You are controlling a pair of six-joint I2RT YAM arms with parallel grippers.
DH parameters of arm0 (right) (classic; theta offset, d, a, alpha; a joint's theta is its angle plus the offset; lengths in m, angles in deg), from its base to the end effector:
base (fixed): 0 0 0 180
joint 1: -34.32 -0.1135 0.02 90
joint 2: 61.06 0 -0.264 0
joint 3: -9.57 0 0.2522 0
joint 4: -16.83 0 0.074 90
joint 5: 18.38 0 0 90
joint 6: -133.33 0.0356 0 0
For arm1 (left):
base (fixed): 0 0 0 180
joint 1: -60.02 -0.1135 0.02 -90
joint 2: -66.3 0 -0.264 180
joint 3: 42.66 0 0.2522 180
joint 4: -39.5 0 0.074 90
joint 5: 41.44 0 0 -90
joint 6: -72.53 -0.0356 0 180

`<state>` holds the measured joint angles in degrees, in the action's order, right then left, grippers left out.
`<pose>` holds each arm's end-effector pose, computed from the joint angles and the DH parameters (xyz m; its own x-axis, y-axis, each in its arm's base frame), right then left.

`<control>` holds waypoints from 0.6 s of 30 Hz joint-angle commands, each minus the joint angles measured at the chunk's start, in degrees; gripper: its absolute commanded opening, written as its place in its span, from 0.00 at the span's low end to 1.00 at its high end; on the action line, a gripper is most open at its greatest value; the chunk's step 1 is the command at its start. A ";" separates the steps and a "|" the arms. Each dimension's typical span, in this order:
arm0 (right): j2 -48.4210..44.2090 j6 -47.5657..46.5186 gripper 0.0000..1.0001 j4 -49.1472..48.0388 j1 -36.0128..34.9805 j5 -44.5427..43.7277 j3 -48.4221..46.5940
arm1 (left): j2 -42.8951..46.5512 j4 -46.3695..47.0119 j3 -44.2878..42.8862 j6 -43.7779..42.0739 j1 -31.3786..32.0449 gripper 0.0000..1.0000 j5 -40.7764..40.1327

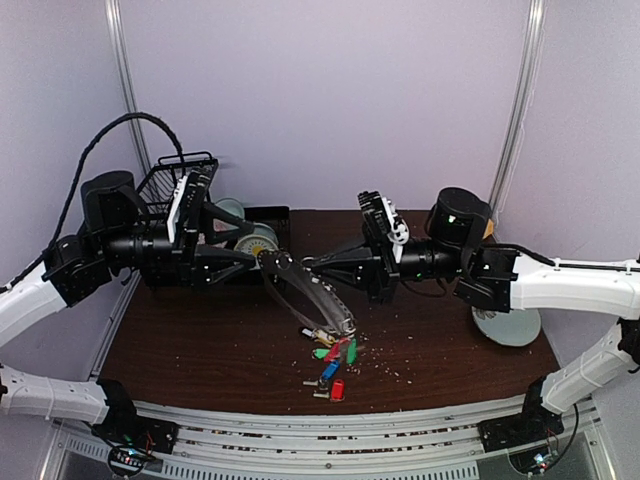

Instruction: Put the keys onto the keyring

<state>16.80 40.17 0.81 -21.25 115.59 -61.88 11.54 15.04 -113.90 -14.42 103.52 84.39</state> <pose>0.1568 0.2724 0.3601 0.1483 0.1462 -0.9781 -0.9740 -0.1499 -0.1701 0.1390 -0.1606 0.3864 -0.1526 0.0854 -0.9846 0.9719 0.1939 -0.1338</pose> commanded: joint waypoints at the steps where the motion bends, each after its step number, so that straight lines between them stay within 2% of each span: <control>1: -1.34 7.86 0.00 -5.71 -0.63 -0.30 -1.53 | -3.35 3.25 -6.12 -0.09 0.78 0.54 1.46; 3: -0.89 11.50 0.00 -6.50 -1.22 -2.13 -2.26 | -4.29 3.72 -8.24 -1.25 2.19 0.39 1.53; 4: -0.59 13.54 0.00 -7.10 -1.47 -3.11 -2.64 | -4.86 3.71 -9.20 -1.60 2.69 0.37 1.76; 10: -0.55 24.69 0.00 -15.70 -3.04 -10.95 -0.46 | -7.85 0.27 -10.85 -5.36 6.65 0.36 -2.57; 12: -0.87 26.80 0.00 -14.76 -3.38 -15.49 -0.53 | -6.89 1.83 -10.46 -5.42 6.85 0.39 -1.51; 15: -1.51 25.40 0.00 -8.79 -3.67 -20.72 -2.65 | -3.00 4.40 -8.78 -5.86 6.88 0.57 -5.69; 18: -3.00 18.85 0.00 -8.40 -4.75 -23.86 -0.83 | 0.14 5.37 -6.62 -6.63 6.90 0.60 -11.75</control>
<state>16.91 62.94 -6.66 -25.01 100.68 -62.12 7.12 16.09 -122.42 -19.36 109.99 79.48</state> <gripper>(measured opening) 0.015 0.593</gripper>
